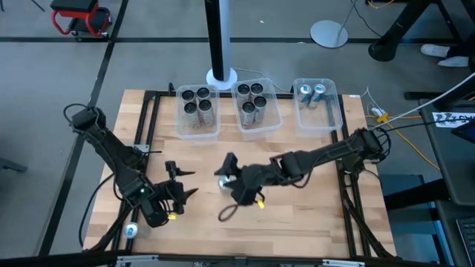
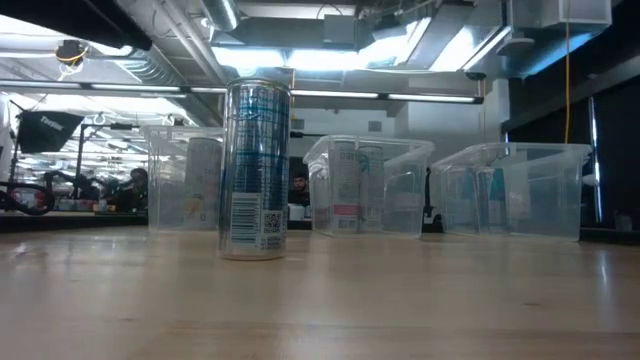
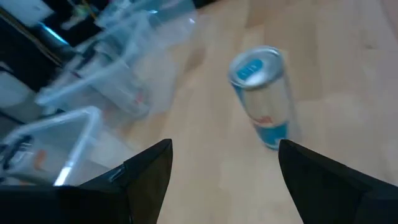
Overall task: Sort soda cans
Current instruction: Put the right white and blue soda can into the right transparent bin
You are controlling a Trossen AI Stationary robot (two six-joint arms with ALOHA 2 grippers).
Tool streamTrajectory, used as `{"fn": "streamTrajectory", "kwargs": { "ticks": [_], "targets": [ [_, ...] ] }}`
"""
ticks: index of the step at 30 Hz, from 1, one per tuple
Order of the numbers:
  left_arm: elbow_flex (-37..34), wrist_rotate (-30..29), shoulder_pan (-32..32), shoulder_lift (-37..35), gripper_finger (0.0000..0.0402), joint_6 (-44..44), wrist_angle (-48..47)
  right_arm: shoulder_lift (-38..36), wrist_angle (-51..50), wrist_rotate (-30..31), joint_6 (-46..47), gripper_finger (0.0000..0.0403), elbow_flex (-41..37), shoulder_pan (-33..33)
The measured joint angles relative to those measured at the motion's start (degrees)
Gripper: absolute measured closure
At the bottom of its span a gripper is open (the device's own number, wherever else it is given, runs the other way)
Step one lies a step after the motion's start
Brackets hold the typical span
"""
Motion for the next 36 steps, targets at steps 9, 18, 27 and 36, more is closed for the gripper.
{"fn": "streamTrajectory", "kwargs": {
  "ticks": [9, 18, 27, 36],
  "targets": [
    [0.02, -1.50, 1.05, 0.00, 0.0122, 0.68, -0.17, 4.41, -7.03, -13.76, 10.69, 0.0046, 2.77, -4.23],
    [0.04, 0.71, 0.69, 0.00, 0.0122, -0.30, -0.05, 8.43, -13.24, -14.61, 16.64, 0.0025, 2.82, -4.96],
    [0.04, 0.76, 0.75, 0.00, 0.0122, -0.91, -0.14, 10.92, -11.55, -15.62, 16.82, 0.0025, 2.83, -4.93],
    [0.04, 0.75, 0.86, 0.00, 0.0122, -0.82, -0.01, 11.98, -11.43, -14.63, 16.56, 0.0025, 2.80, -5.41]
  ]
}}
